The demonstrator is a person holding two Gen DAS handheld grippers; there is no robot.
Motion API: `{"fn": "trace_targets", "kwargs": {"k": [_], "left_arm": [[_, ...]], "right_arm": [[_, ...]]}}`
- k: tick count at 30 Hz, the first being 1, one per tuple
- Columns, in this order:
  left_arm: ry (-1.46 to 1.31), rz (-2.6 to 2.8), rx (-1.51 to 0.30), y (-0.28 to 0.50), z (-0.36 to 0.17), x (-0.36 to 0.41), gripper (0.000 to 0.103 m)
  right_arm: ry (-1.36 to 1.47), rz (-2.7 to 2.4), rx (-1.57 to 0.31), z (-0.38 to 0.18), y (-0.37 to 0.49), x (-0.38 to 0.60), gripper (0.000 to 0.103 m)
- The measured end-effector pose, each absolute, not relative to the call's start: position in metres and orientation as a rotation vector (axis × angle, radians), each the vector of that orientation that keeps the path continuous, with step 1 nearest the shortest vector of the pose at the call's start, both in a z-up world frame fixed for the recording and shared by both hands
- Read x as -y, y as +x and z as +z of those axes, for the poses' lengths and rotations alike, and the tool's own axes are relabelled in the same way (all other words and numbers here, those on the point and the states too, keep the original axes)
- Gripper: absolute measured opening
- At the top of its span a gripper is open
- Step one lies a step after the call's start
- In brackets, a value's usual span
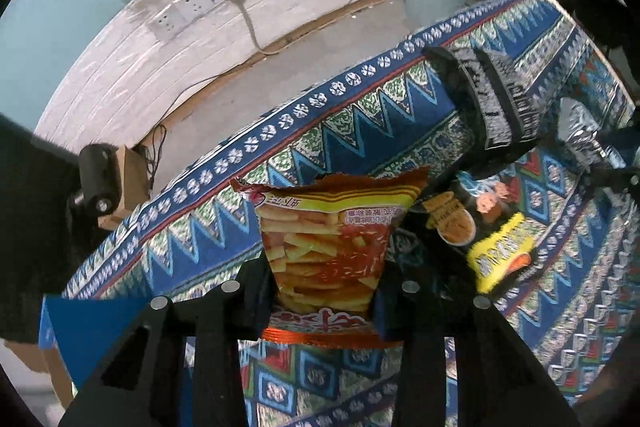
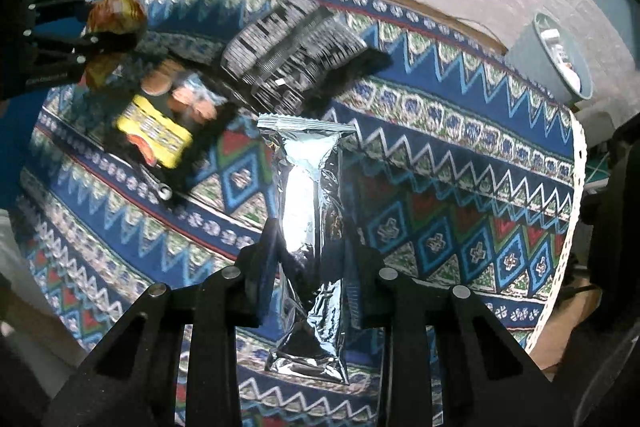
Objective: Organize snacks
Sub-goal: 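Carry both packets over the box and open both tools to drop them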
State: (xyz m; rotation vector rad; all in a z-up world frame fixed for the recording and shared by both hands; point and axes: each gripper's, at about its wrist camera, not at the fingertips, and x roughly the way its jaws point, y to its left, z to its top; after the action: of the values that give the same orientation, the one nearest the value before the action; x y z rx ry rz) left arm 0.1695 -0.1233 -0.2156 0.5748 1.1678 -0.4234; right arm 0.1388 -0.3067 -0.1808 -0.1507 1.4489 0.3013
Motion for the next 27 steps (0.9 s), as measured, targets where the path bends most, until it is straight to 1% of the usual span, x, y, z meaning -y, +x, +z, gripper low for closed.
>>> {"fn": "trace_targets", "kwargs": {"k": [9,16,27], "left_arm": [[0.469,-0.385,-1.160,0.146,-0.181,0.102,0.038],[0.373,-0.380,-1.177,0.126,-0.162,0.086,0.038],[0.408,-0.366,-1.090,0.081,-0.130,0.073,0.038]], "right_arm": [[-0.104,0.309,-1.385,-0.142,0.131,0.282,0.028],[-0.079,0.324,-1.338,-0.126,0.133,0.283,0.028],[-0.045,0.333,-1.268,-0.091,0.126,0.267,0.028]]}}
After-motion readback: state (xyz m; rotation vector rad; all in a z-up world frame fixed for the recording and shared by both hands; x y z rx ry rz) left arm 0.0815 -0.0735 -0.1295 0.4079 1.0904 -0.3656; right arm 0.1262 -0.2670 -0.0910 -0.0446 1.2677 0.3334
